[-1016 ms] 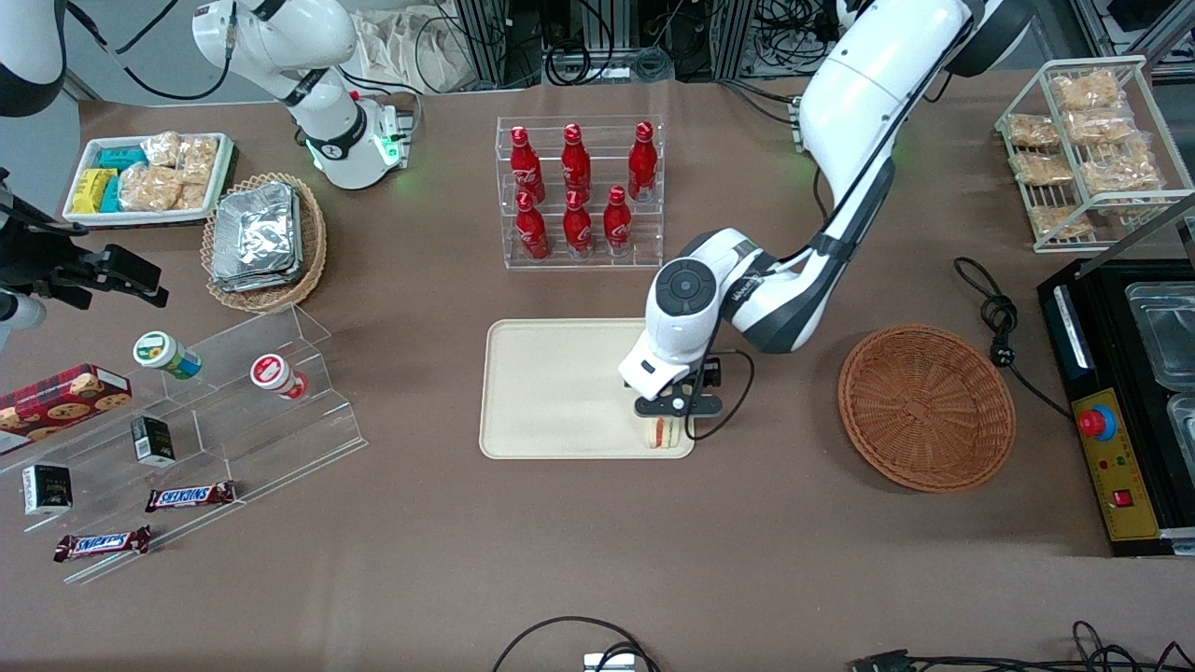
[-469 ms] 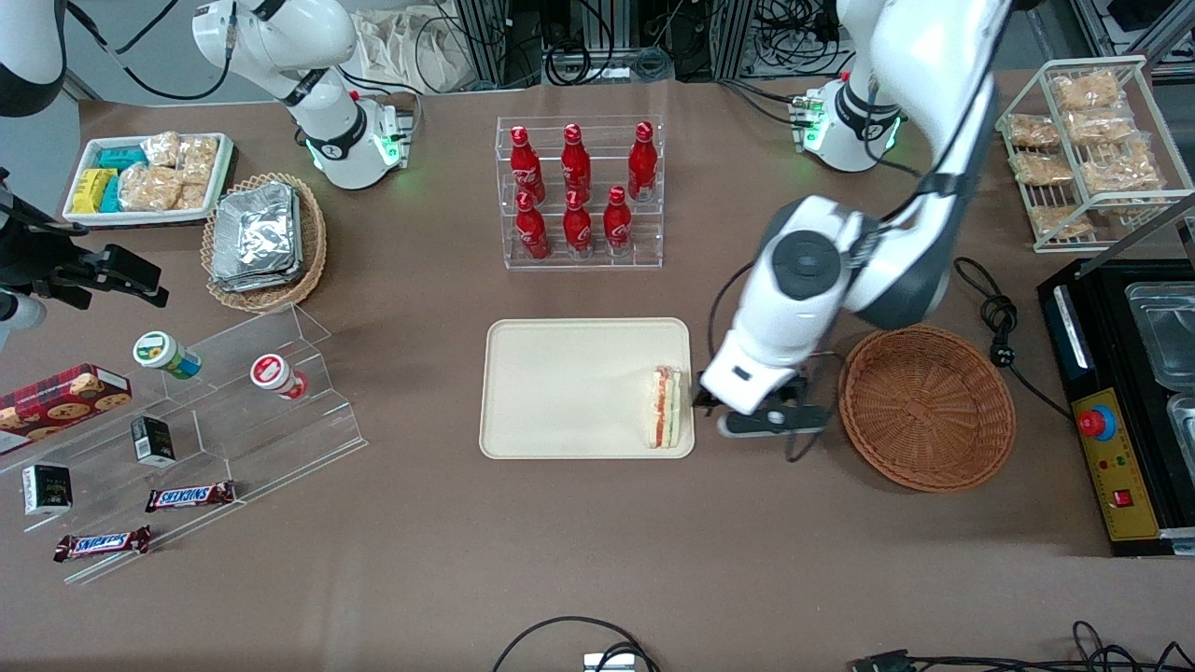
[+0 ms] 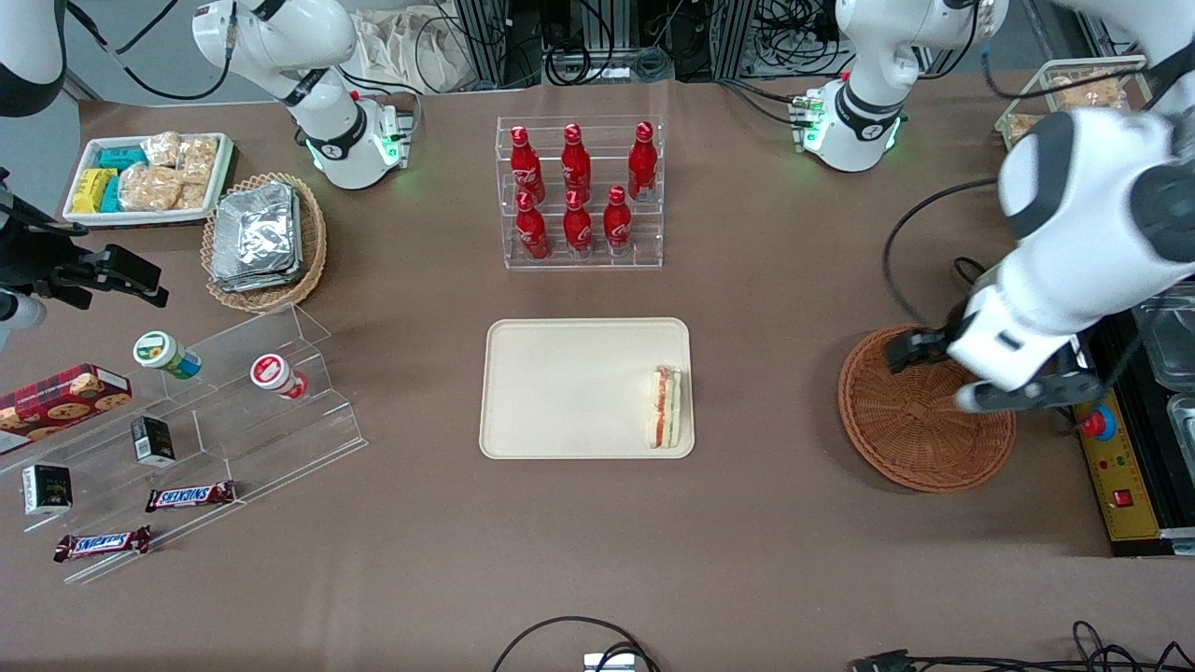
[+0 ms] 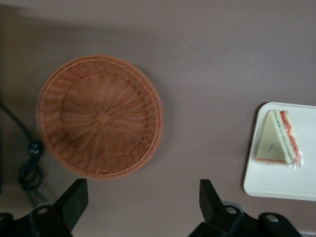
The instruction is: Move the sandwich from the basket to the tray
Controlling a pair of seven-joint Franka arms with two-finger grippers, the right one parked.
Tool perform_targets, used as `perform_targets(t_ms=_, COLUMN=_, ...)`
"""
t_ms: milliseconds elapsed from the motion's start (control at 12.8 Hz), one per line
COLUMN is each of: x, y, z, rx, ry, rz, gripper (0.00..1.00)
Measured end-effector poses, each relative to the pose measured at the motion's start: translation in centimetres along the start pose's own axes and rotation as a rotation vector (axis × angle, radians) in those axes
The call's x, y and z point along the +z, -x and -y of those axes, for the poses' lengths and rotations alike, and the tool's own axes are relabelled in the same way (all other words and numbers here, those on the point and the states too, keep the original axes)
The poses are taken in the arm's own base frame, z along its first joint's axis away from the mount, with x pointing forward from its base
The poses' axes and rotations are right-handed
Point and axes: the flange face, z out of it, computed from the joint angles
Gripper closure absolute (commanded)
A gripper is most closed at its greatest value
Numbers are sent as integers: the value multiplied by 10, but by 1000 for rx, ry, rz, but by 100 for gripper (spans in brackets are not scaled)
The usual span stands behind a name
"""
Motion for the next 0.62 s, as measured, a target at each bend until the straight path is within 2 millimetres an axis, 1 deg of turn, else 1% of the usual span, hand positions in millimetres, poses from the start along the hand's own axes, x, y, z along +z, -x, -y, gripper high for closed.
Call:
perform_targets(t_ms=78, x=-10, y=11, z=17, rx=9, ry=1, rz=4, gripper=0)
perform_targets(t_ms=156, x=-16, y=22, z=30, rx=14, ry=2, rz=3, gripper=0)
perform_targets(t_ms=234, x=-20, y=31, z=39, rx=14, ry=1, rz=3, gripper=0)
perform_targets(t_ms=391, x=-29, y=44, z=44, rx=19, ry=-15, rz=0, gripper=0)
perform_targets(t_ms=625, x=-32, y=47, z=43, rx=16, ry=-28, rz=-7, gripper=0)
